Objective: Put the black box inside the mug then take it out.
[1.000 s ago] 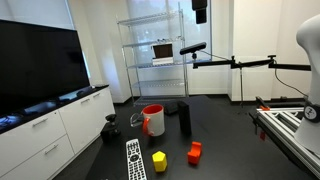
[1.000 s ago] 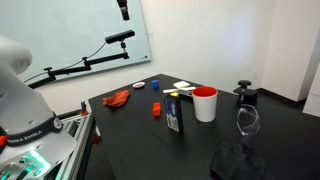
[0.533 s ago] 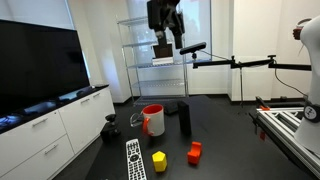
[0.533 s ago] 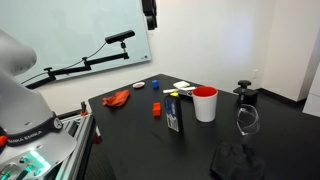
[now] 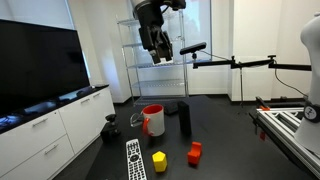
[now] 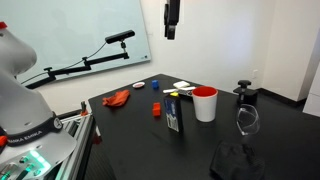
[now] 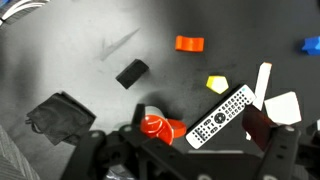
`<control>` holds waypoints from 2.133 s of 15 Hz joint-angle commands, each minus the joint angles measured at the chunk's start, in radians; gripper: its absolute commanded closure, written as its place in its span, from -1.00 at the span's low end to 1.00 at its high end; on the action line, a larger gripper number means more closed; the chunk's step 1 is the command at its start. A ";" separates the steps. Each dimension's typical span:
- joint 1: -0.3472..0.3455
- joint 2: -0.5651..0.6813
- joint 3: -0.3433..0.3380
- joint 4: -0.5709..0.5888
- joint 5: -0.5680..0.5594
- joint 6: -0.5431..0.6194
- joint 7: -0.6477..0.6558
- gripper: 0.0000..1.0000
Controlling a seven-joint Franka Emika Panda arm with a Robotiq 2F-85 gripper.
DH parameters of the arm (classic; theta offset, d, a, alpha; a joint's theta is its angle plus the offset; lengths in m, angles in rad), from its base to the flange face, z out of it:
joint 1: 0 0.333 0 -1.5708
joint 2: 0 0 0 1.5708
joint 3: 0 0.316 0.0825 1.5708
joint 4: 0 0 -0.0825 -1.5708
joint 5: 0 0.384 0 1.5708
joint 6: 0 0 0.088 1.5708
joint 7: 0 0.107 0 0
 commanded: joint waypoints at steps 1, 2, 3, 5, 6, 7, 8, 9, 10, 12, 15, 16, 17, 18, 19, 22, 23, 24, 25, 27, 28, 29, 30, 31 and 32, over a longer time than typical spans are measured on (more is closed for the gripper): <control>0.022 -0.007 -0.015 0.000 -0.022 -0.028 -0.028 -1.00; 0.025 -0.014 -0.014 -0.002 -0.036 -0.045 -0.049 -1.00; 0.027 -0.018 -0.014 -0.003 -0.041 -0.052 -0.061 -1.00; 0.035 -0.037 -0.001 -0.031 -0.121 -0.023 -0.066 -1.00; 0.042 -0.040 0.002 -0.054 -0.164 -0.013 -0.129 -1.00; 0.046 -0.042 0.004 -0.081 -0.204 -0.005 -0.140 -1.00; 0.052 -0.042 0.002 -0.101 -0.214 -0.001 -0.185 -1.00; 0.059 -0.040 0.006 -0.121 -0.244 0.008 -0.205 -1.00; 0.066 -0.041 0.008 -0.143 -0.266 0.020 -0.232 -1.00; 0.077 -0.043 0.009 -0.183 -0.305 0.054 -0.289 -1.00; 0.079 -0.042 -0.003 -0.225 -0.345 0.131 -0.402 -1.00; 0.074 -0.047 -0.011 -0.239 -0.353 0.157 -0.452 -1.00; 0.071 -0.047 -0.019 -0.247 -0.363 0.181 -0.499 -1.00; 0.064 -0.038 -0.031 -0.251 -0.380 0.205 -0.549 -1.00; 0.057 -0.027 -0.044 -0.255 -0.405 0.232 -0.598 -1.00; 0.035 0.011 -0.080 -0.271 -0.454 0.346 -0.734 -1.00; 0.032 0.022 -0.086 -0.270 -0.446 0.375 -0.784 -1.00; 0.032 0.025 -0.087 -0.280 -0.427 0.408 -0.830 -1.00; 0.034 0.029 -0.083 -0.285 -0.401 0.451 -0.866 -1.00; 0.041 0.036 -0.073 -0.304 -0.336 0.539 -0.931 -1.00; 0.045 0.038 -0.066 -0.312 -0.302 0.565 -0.954 -1.00; 0.050 0.038 -0.059 -0.319 -0.248 0.581 -0.979 -1.00; 0.055 0.033 -0.054 -0.329 -0.184 0.588 -1.010 -1.00; 0.059 0.033 -0.050 -0.331 -0.113 0.576 -1.034 -1.00; 0.062 0.028 -0.047 -0.329 -0.040 0.546 -1.016 -1.00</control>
